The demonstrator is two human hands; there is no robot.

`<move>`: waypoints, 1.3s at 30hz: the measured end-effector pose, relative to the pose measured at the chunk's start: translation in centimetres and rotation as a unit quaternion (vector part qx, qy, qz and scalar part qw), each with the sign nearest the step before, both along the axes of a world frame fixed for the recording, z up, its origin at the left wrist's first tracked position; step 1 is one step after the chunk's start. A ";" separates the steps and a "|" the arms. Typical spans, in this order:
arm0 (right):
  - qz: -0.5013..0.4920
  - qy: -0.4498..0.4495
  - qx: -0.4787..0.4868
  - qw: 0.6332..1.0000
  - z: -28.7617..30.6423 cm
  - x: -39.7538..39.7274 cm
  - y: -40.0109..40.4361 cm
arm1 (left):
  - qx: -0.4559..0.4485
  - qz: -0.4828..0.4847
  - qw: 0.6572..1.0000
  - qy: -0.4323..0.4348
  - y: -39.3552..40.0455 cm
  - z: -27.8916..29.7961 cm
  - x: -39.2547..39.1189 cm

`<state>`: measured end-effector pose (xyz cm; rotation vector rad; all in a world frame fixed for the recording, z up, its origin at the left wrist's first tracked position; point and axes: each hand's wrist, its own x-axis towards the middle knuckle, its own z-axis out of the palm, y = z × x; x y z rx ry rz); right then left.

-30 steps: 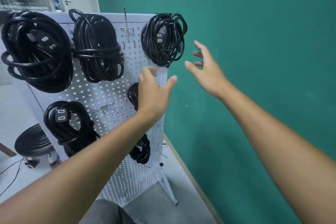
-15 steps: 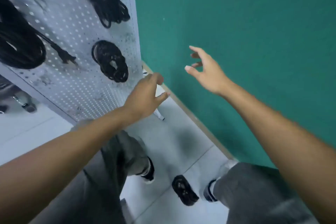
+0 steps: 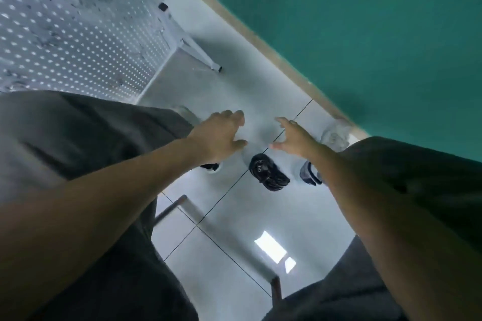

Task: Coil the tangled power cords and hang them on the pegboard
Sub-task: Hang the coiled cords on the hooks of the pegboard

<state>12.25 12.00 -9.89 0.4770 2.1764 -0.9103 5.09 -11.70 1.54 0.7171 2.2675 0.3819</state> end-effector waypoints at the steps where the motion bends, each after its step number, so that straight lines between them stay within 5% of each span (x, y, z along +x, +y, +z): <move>1: -0.004 -0.023 0.000 1.000 -1.8 1.0 -0.3 | -0.012 -0.011 1.000 -0.009 0.4 -0.9 0.4; 8: -0.086 -0.125 -0.035 0.988 -10.4 4.6 -2.3 | -0.069 -0.009 0.996 -0.062 0.9 -5.9 1.7; 18: -0.029 -0.158 -0.007 0.987 -16.0 4.6 -4.5 | -0.102 0.054 0.987 -0.115 -0.7 -8.2 0.7; 29: -0.211 -0.128 -0.122 0.961 -17.9 1.5 -3.6 | -0.074 0.085 0.987 -0.118 0.2 -7.2 -0.5; 39: -0.219 0.053 -0.255 0.940 4.7 -12.4 -3.7 | 0.045 0.222 0.974 -0.008 0.6 1.2 -6.8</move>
